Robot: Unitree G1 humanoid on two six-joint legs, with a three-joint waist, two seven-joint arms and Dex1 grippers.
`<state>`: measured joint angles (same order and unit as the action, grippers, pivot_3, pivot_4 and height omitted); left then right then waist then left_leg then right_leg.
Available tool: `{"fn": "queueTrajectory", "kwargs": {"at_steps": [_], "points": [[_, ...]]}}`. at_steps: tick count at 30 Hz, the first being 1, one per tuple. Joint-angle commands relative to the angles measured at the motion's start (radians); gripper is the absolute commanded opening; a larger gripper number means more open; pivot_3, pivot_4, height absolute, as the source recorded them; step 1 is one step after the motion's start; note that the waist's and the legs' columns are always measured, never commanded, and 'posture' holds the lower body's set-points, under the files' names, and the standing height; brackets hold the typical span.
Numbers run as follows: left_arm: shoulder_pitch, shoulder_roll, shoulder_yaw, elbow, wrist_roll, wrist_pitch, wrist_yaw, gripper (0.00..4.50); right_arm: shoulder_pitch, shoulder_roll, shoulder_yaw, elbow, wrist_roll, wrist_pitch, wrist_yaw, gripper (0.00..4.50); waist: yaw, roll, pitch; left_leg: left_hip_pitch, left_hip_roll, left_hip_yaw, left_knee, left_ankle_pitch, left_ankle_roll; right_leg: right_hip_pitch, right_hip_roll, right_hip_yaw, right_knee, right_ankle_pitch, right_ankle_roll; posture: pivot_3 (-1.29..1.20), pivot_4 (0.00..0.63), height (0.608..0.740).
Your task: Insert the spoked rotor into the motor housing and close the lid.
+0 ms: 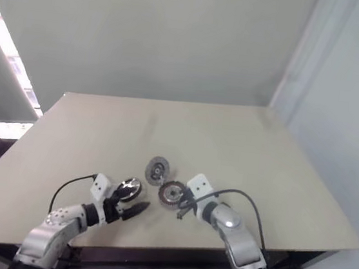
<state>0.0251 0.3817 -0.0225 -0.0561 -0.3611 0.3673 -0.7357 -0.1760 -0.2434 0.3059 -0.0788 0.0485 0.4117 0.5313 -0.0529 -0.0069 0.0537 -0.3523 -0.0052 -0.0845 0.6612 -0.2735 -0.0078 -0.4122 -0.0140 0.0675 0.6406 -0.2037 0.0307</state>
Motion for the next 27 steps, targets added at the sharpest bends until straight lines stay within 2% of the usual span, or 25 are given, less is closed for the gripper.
{"fn": "queueTrajectory", "kwargs": {"at_steps": [1,10,20,23,27], "points": [[-0.006,0.011,0.022,-0.053,-0.015,-0.002,0.005,4.5,-0.007,0.001,0.004,-0.042,0.0,-0.032,0.008,0.02,0.0,0.0,0.0,0.0,0.0,0.0,0.0,0.0,0.0,0.0,0.0,0.0,0.0,0.0,0.0,0.0,0.0,0.74],[0.017,0.009,0.027,-0.063,-0.018,-0.006,0.018,4.5,-0.011,-0.046,0.035,-0.05,-0.032,-0.073,0.042,0.02,0.0,0.0,0.0,0.0,0.0,0.0,0.0,0.0,0.0,0.0,0.0,0.0,0.0,0.0,0.0,0.0,0.0,0.74],[0.011,-0.007,0.02,-0.052,-0.015,-0.018,0.02,4.5,-0.022,-0.082,0.051,-0.085,-0.048,-0.013,0.078,0.02,0.0,0.0,0.0,0.0,0.0,0.0,0.0,0.0,0.0,0.0,0.0,0.0,0.0,0.0,0.0,0.0,0.0,0.74],[0.01,-0.007,0.019,-0.051,-0.014,-0.019,0.019,4.5,-0.03,-0.108,0.067,-0.124,-0.046,0.077,0.105,0.58,0.0,0.0,0.0,0.0,0.0,0.0,0.0,0.0,0.0,0.0,0.0,0.0,0.0,0.0,0.0,0.0,0.0,0.74],[0.009,-0.004,0.018,-0.05,-0.013,-0.019,0.017,4.5,-0.036,-0.143,0.1,-0.139,-0.083,0.031,0.124,1.96,0.001,0.0,0.0,0.0,0.0,0.0,0.0,0.0,0.0,0.0,0.0,0.0,0.0,0.0,0.0,0.0,0.0,0.74]]}}
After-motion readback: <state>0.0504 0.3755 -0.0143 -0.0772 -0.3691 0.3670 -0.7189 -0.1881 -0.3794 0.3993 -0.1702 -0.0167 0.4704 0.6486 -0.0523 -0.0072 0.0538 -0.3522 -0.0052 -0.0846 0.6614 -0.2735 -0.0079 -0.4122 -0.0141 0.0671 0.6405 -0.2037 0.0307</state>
